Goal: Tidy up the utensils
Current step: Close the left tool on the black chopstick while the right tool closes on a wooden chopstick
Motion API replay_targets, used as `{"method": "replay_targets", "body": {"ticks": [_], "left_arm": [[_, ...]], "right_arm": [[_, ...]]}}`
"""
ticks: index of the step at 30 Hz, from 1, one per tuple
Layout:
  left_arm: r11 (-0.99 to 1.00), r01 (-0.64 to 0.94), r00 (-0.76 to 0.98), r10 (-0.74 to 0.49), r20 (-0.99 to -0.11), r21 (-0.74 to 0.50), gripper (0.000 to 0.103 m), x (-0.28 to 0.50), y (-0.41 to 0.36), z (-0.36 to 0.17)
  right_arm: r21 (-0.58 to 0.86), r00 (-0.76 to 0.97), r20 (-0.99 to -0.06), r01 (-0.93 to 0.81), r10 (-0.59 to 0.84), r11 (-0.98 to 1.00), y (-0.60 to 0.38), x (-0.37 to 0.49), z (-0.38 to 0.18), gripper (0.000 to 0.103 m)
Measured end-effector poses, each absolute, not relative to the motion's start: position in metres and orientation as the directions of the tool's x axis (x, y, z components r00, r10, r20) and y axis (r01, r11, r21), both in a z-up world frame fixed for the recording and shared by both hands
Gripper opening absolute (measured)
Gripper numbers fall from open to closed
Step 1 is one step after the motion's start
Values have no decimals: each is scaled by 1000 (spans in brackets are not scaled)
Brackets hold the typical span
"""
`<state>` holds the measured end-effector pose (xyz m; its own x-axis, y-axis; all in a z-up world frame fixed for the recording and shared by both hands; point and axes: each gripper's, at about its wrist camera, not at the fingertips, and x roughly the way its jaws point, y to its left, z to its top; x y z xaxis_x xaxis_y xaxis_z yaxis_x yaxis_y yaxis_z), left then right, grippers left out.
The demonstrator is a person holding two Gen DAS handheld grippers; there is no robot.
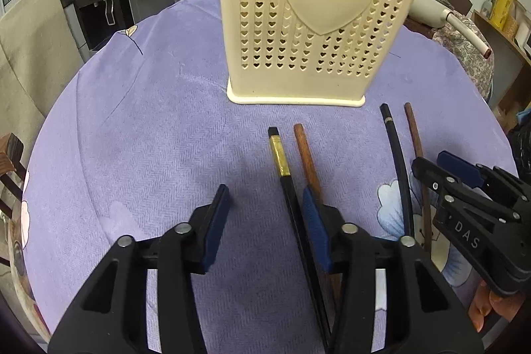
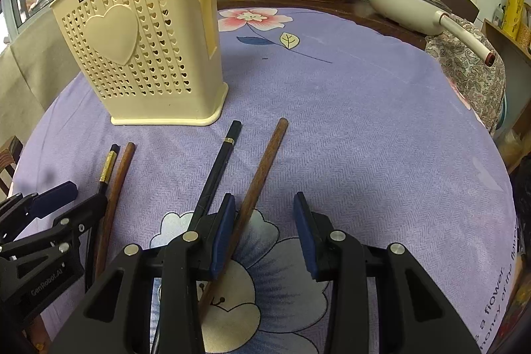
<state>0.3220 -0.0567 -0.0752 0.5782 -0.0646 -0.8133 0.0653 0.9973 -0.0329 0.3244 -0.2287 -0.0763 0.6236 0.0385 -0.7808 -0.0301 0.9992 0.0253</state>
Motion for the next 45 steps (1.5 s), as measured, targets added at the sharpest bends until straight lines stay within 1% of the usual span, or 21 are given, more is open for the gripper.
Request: {"method": "replay_targets", "body": {"ticks": [4,10,13,15,18,20,23,26,38,45], "left_arm": [[998,50,579,-55,-814,-32,32,329,-55,-75],[999,53,584,-42,-810,-13,29,329,-58,-76],[998,50,578,-54,-814,-32,23,329,-56,-75],[997,55,572,-71,-817,-48,21,327,-55,-75],[997,73,576,-68,-815,-32,21,323,-61,-75],[997,75,578,-65,-814,-26,21,323,-63,-76],[996,72,572,-82,-816,-50,21,325,-61,-75],[997,67,573,-79,-816,-49,18,325,-59,-76],[998,52,587,-62,-807,-39,12,322,-59,-76],[995,31,574,-100,-813,-100,10,325,-50,-75]], "right_arm": [[34,622,-782,-14,35,999,-230,331,-76,36],[35,626,-779,-4,30,999,-228,340,-77,33],[38,625,-779,-8,35,999,-226,341,-77,28],[44,624,-780,-17,45,999,-225,341,-76,20],[47,621,-782,-24,52,999,-222,343,-76,16],[61,617,-785,-23,63,998,-221,347,-76,15],[88,609,-789,-13,78,996,-223,351,-75,15],[86,613,-787,-6,72,996,-223,353,-75,11],[72,621,-781,-10,62,997,-220,349,-76,10],[88,620,-781,-9,75,996,-223,349,-76,10]]}}
